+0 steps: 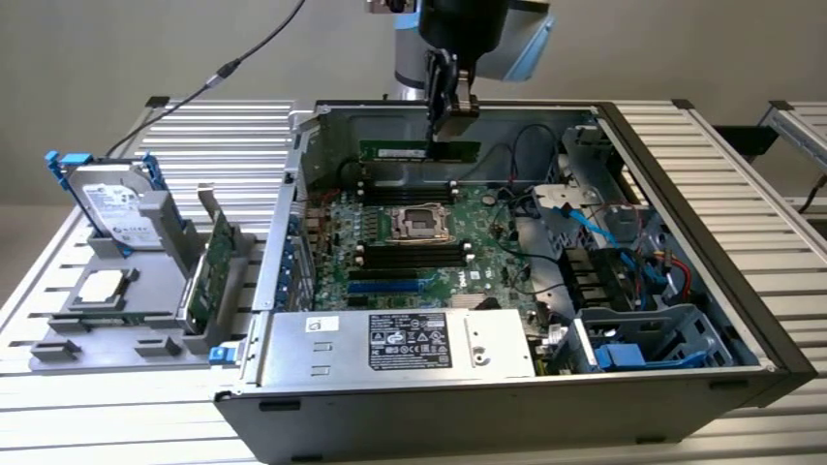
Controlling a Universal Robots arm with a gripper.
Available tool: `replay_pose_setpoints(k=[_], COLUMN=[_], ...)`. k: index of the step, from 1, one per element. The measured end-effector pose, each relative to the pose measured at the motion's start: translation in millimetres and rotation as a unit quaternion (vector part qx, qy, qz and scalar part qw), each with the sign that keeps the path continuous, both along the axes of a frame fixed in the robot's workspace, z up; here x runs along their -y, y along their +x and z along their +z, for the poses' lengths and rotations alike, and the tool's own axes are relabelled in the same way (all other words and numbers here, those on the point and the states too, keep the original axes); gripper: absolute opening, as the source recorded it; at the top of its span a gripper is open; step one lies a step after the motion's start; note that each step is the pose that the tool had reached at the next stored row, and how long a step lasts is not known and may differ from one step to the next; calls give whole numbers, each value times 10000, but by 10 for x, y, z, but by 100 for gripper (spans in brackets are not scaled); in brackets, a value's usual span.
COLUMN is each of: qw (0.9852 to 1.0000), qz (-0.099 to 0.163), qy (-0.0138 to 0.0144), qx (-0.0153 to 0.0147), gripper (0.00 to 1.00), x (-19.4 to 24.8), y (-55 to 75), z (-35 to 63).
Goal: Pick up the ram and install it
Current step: 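Pick up the ram and move it above insertion slot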
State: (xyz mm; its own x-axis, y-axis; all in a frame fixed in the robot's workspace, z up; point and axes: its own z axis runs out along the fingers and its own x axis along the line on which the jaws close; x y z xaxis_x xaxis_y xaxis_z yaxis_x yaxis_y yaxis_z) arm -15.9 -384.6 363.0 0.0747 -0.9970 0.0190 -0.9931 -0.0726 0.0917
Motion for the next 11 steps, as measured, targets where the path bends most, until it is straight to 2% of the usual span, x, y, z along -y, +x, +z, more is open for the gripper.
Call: replay_pose_setpoints(k=[2,7,11], qw=[10000,9999,9999], qz=[-1,0,0], qy=[0,0,0], qx=[19,153,160], gripper=[14,14,14], x=[-22,-39,-44], y=[5,5,5], z=[-19,-53,-59])
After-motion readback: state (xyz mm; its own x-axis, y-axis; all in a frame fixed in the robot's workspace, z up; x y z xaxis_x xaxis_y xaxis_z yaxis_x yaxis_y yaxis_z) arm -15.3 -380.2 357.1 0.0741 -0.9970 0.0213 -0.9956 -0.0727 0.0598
